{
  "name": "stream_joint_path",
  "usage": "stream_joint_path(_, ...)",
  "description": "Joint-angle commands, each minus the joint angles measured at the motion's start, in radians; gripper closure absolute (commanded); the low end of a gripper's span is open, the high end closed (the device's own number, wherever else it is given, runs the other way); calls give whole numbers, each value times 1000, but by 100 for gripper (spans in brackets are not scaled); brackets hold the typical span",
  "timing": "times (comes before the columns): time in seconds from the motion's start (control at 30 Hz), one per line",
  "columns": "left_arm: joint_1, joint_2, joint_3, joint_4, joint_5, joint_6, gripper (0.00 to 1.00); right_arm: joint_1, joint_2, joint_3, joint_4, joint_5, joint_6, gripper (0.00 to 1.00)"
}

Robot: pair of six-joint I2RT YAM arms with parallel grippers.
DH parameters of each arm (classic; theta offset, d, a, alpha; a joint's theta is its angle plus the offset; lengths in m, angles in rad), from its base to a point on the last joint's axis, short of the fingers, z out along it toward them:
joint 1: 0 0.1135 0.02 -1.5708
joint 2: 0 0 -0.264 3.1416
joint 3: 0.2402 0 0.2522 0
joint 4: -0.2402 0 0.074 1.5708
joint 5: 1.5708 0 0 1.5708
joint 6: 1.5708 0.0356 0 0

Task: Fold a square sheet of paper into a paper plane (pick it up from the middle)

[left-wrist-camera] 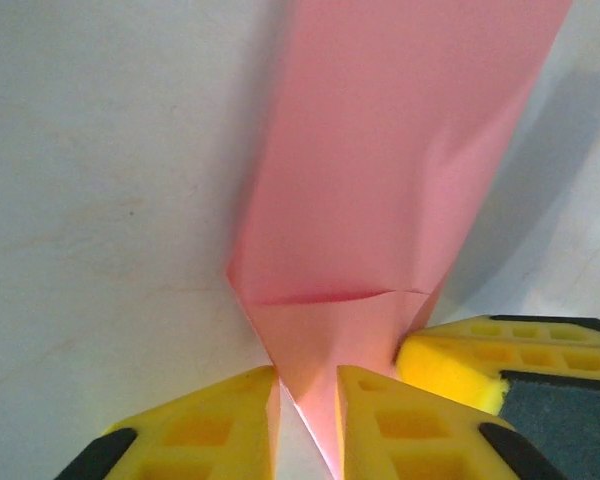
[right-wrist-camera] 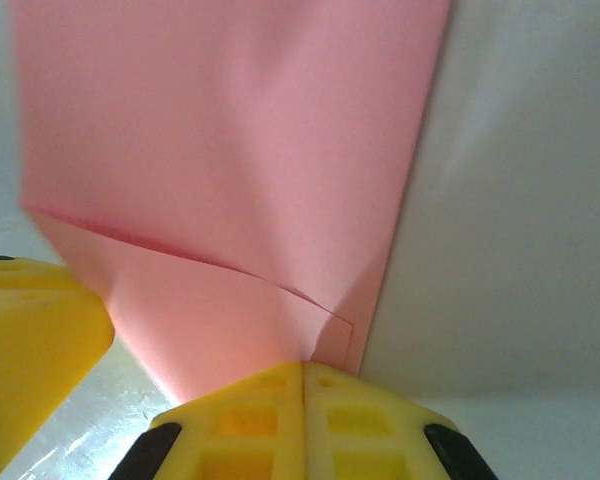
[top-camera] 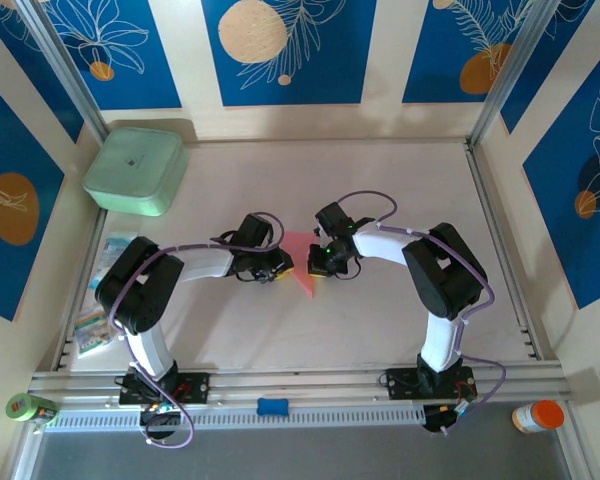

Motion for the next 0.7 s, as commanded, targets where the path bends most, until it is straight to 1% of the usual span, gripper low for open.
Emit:
stream_joint_path(0.0, 10, -34, 17, -65, -18, 29, 75, 0, 52, -5, -49, 19, -9, 95)
stream_joint_path(0.17, 11, -33, 23, -64, -17, 34, 75, 0, 52, -4, -49, 16, -9, 95)
stream_joint_path(0.4, 12, -18, 40, -44, 2, 41, 81, -1, 56, -3, -49, 16, -11, 95)
stream_joint_path(0.67, 17, -12, 34, -20, 16, 33, 79, -1, 58, -4, -49, 15, -11, 95)
